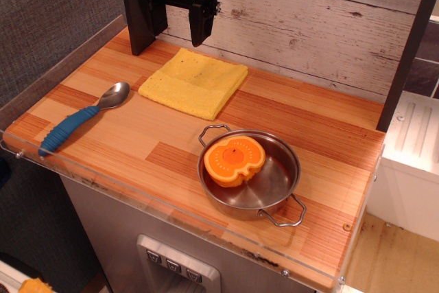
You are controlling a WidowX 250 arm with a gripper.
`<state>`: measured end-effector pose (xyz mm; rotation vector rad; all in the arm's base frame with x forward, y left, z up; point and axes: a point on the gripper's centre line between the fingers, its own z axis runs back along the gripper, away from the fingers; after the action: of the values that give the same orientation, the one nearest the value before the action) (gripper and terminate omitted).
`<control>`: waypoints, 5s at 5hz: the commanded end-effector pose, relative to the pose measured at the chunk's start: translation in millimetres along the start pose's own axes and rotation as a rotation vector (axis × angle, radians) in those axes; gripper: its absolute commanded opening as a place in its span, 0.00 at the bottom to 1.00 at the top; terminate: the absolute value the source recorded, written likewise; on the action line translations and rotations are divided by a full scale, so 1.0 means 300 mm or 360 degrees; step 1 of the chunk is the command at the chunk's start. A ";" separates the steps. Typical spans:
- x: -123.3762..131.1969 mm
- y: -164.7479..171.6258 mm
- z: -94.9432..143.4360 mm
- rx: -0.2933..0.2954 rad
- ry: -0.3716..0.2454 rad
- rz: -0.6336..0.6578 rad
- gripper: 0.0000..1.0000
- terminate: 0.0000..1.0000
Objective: Put the blue spoon onto the yellow cloth
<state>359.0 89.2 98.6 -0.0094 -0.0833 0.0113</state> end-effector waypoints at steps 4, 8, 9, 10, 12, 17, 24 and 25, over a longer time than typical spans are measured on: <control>-0.243 0.241 0.022 0.0084 0.0003 -0.0090 1.00 0.00; -0.366 0.289 -0.127 0.0170 0.0018 -0.0242 1.00 0.00; -0.381 0.302 -0.164 0.0199 -0.0052 -0.0184 1.00 0.00; -0.384 0.314 -0.189 0.0179 -0.0031 -0.0155 1.00 0.00; -0.383 0.320 -0.233 0.0134 0.0017 -0.0125 1.00 0.00; -0.339 0.286 -0.099 0.0017 -0.0062 -0.0086 0.00 0.00; 0.022 0.017 -0.202 0.0022 -0.0081 -0.0014 0.00 0.00; 0.034 0.016 -0.212 0.0011 -0.0076 -0.0017 0.00 0.00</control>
<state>365.8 90.8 19.3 -0.0134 -0.0847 0.0094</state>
